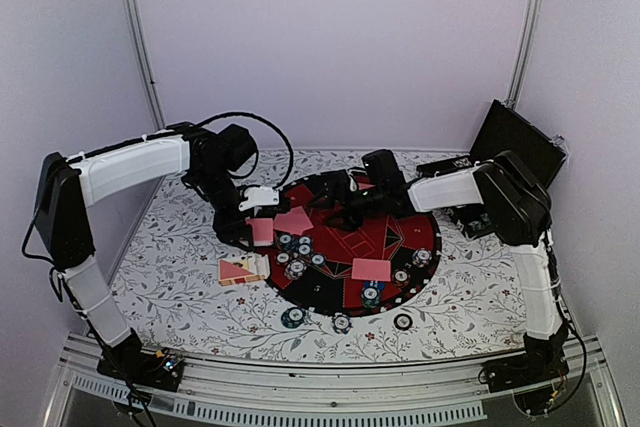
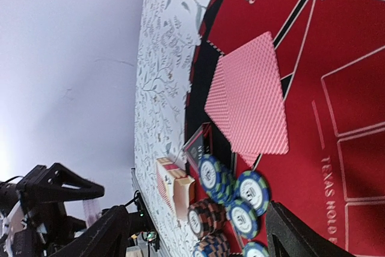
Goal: Distribute texas hold em gaming equipment
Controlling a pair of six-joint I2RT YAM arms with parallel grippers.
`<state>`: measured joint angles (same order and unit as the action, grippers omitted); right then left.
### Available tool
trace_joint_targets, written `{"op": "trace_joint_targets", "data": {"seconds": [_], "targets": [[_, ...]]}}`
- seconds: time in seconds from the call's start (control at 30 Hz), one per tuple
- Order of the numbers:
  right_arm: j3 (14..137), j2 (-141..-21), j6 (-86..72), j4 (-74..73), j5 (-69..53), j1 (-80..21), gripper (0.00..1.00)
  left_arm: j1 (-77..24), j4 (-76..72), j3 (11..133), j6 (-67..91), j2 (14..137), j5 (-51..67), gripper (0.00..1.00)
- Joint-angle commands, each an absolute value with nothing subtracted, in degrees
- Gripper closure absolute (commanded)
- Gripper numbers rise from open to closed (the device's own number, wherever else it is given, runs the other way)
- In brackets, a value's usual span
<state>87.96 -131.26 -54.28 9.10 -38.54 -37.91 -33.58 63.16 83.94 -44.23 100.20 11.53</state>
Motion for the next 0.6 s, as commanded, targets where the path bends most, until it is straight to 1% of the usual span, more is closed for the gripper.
{"op": "trace_joint_targets", "data": {"seconds": [0.0,0.17,0.3,0.57], "targets": [[80.1,-124.2,-60.1,21.3,-42.2,-40.9,0.19,-33.2,63.6,85.6,-43.8,99.5,12.6,0.88],[75.7,-122.6,-65.3,29.1,-44.0,-44.9,0.19,-33.2,63.7,85.6,-43.6,99.2,12.6,0.89],[77.0,-123.4,-66.7,30.4,-44.8,-47.2,0.19,-33.2,63.7,86.0,-43.3,99.2,12.9,0.89],[80.2,-124.9,-68.3,30.8,-45.6,-48.5,0.19,-33.4,63.6,86.1,-43.0,99.2,13.0,0.89]]}}
